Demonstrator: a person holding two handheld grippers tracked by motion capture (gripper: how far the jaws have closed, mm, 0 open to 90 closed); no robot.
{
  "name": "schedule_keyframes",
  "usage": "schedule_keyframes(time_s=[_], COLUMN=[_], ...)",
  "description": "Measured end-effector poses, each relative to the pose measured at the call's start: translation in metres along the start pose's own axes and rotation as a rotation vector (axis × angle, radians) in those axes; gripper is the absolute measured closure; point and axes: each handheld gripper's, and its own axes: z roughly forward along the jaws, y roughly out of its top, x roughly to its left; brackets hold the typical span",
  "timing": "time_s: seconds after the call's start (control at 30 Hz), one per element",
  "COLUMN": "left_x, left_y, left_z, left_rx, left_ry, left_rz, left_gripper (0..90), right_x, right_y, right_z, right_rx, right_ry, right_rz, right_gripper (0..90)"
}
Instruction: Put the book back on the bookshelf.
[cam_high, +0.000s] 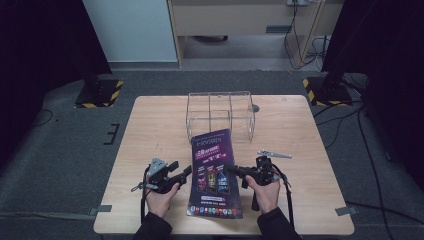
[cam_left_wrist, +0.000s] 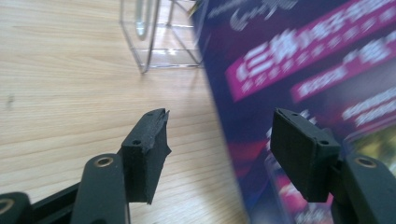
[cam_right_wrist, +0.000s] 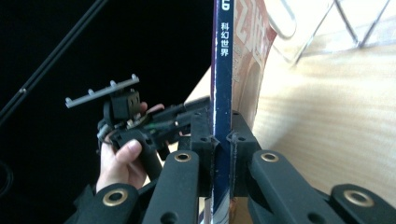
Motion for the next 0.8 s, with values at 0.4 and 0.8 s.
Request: schedule_keyframes(time_s=[0.4,0.8], left_x=[0.02,0.031], left_y=[-0.009,-0.015], left_z=[0.001,0.005], left_rx=[0.123,0.191], left_ry=[0.162,0.263], left_rz=[0.013,0.051], left_gripper=[30.8,24.8], right_x=[0.024,0.033], right_y=[0.03,0.054], right_z=[-0.015,-0.036], right_rx=[-0.106,-0.21], right_ry=[-0.005,-0.047], right_rz=[-0.094,-0.166], right_gripper=[84.4,84.4])
